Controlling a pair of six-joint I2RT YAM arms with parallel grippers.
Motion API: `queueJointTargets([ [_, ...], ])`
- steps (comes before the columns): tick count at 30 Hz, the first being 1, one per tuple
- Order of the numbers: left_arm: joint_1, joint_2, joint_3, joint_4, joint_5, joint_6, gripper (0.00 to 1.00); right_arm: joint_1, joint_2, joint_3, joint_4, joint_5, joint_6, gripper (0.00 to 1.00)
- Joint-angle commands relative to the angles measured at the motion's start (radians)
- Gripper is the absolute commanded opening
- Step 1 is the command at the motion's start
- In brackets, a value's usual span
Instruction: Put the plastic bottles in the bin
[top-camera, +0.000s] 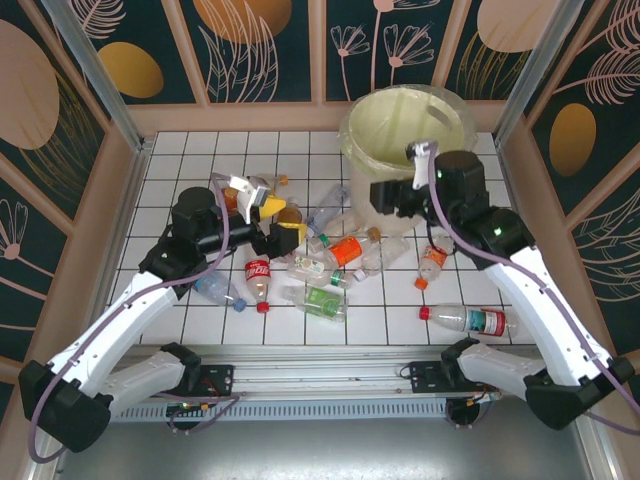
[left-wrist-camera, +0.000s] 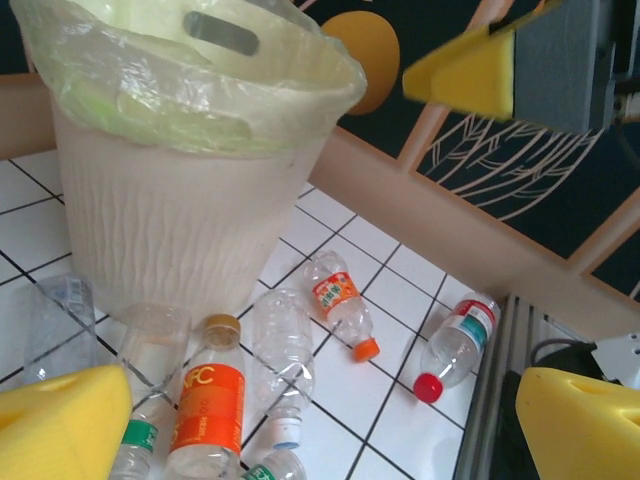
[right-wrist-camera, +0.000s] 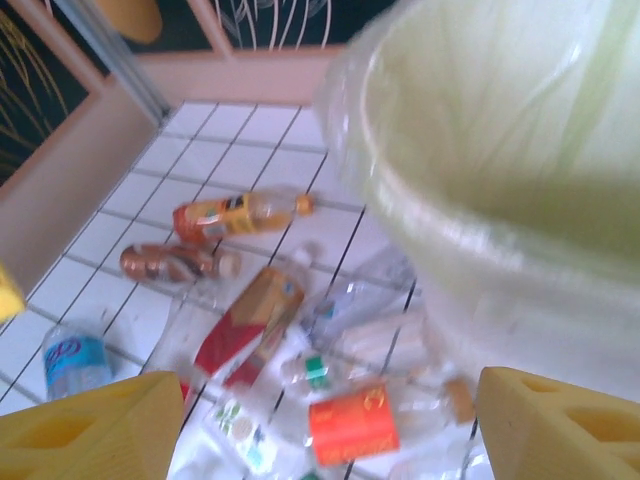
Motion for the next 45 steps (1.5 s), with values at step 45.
queueJointTargets([
  [45, -0.006, 0.029, -0.259, 0.486, 0.126, -0.264, 0.99, -0.547, 0.114, -0.726, 0.38, -0.011, 0.298, 0.75],
])
